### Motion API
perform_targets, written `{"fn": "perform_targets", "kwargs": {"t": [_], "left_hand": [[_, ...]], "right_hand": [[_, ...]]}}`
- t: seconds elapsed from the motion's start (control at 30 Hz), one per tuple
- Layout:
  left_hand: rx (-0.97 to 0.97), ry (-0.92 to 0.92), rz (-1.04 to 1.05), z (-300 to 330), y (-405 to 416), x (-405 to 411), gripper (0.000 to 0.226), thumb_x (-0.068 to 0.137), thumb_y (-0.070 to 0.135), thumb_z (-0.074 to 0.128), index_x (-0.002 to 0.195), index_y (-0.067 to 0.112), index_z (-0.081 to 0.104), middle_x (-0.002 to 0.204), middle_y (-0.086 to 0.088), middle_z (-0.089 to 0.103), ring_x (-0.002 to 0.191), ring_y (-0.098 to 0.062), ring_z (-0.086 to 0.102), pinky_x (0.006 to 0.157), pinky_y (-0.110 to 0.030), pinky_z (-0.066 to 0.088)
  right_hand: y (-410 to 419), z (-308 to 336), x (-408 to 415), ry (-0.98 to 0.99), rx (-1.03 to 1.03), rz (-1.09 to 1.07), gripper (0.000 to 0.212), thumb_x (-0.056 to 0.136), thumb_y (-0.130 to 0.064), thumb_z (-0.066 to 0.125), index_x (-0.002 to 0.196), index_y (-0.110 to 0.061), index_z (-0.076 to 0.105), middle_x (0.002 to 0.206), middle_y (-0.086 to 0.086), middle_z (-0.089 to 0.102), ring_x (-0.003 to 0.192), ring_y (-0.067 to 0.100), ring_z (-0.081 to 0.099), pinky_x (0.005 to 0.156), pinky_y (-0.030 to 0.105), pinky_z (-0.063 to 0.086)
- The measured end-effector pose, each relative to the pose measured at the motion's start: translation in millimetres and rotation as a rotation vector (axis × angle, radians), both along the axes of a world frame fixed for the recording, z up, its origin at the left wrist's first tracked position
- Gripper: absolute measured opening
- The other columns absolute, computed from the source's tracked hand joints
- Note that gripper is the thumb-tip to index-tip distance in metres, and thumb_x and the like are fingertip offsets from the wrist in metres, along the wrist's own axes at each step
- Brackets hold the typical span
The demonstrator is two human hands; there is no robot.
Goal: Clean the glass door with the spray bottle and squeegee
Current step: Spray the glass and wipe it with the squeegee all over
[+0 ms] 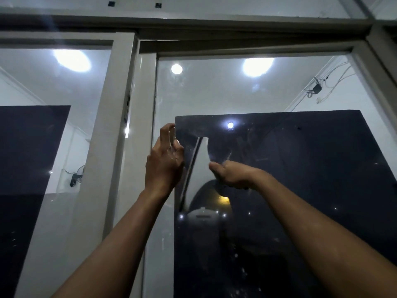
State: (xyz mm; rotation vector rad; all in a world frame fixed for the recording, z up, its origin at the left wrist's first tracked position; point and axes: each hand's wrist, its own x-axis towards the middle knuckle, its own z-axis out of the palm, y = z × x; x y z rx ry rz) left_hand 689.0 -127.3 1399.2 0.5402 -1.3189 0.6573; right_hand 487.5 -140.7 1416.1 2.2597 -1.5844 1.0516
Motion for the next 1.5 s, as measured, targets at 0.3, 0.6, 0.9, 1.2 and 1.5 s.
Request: {"fn": "perform_targets", "kwargs": {"t": [0.3,0.6,0.9,1.2,1.5], "left_hand": [[-0.009,-0.008,-0.055,-9,3,-6,0.038,0.106,0.021,0.042,0.144,0.022,0.036,0.089,-0.002,0.055,0.070,-0.021,0.059,0.067,-0.042,0.056],[0.012,-0.019,-0.034,-18,6,-10,0.039,0.104,0.022,0.043,0.142,0.026,0.034,0.086,-0.003,0.054,0.065,-0.017,0.055,0.058,-0.036,0.049],[0.067,-0.048,-0.049,-27,6,-13,0.040,0.106,0.022,0.043,0.145,0.021,0.038,0.092,-0.005,0.059,0.067,-0.012,0.056,0.064,-0.032,0.050],[0.090,-0.052,-0.051,-30,11,-15,0.040,0.105,0.020,0.043,0.145,0.019,0.039,0.085,-0.005,0.056,0.065,-0.010,0.053,0.056,-0.027,0.043],[0.108,-0.048,-0.035,-38,10,-6,0.039,0.106,0.020,0.043,0.145,0.021,0.039,0.088,-0.003,0.058,0.069,-0.004,0.053,0.058,-0.018,0.038]], "right_hand": [[26,-30,-50,0.095,-0.235,-0.163,0.062,0.096,-0.074,0.018,0.067,-0.031,0.053,0.105,0.005,0.068,0.101,0.029,0.063,0.086,0.041,0.046],[0,17,31,0.276,-0.188,-0.165,0.067,0.098,-0.071,0.021,0.121,-0.027,0.066,0.130,0.011,0.063,0.116,0.031,0.059,0.093,0.045,0.044],[14,-14,-114,0.142,-0.114,-0.289,0.071,0.089,-0.083,0.015,0.075,-0.030,0.061,0.102,-0.004,0.070,0.093,0.021,0.061,0.081,0.038,0.043],[28,31,-9,0.156,-0.208,-0.106,0.062,0.099,-0.069,0.021,0.088,-0.022,0.059,0.122,0.010,0.064,0.107,0.029,0.058,0.095,0.045,0.046],[8,12,-6,-0.094,0.007,-0.026,0.053,0.102,-0.057,0.024,0.081,-0.016,0.051,0.065,0.004,0.046,0.051,0.018,0.040,0.049,0.027,0.030]]}}
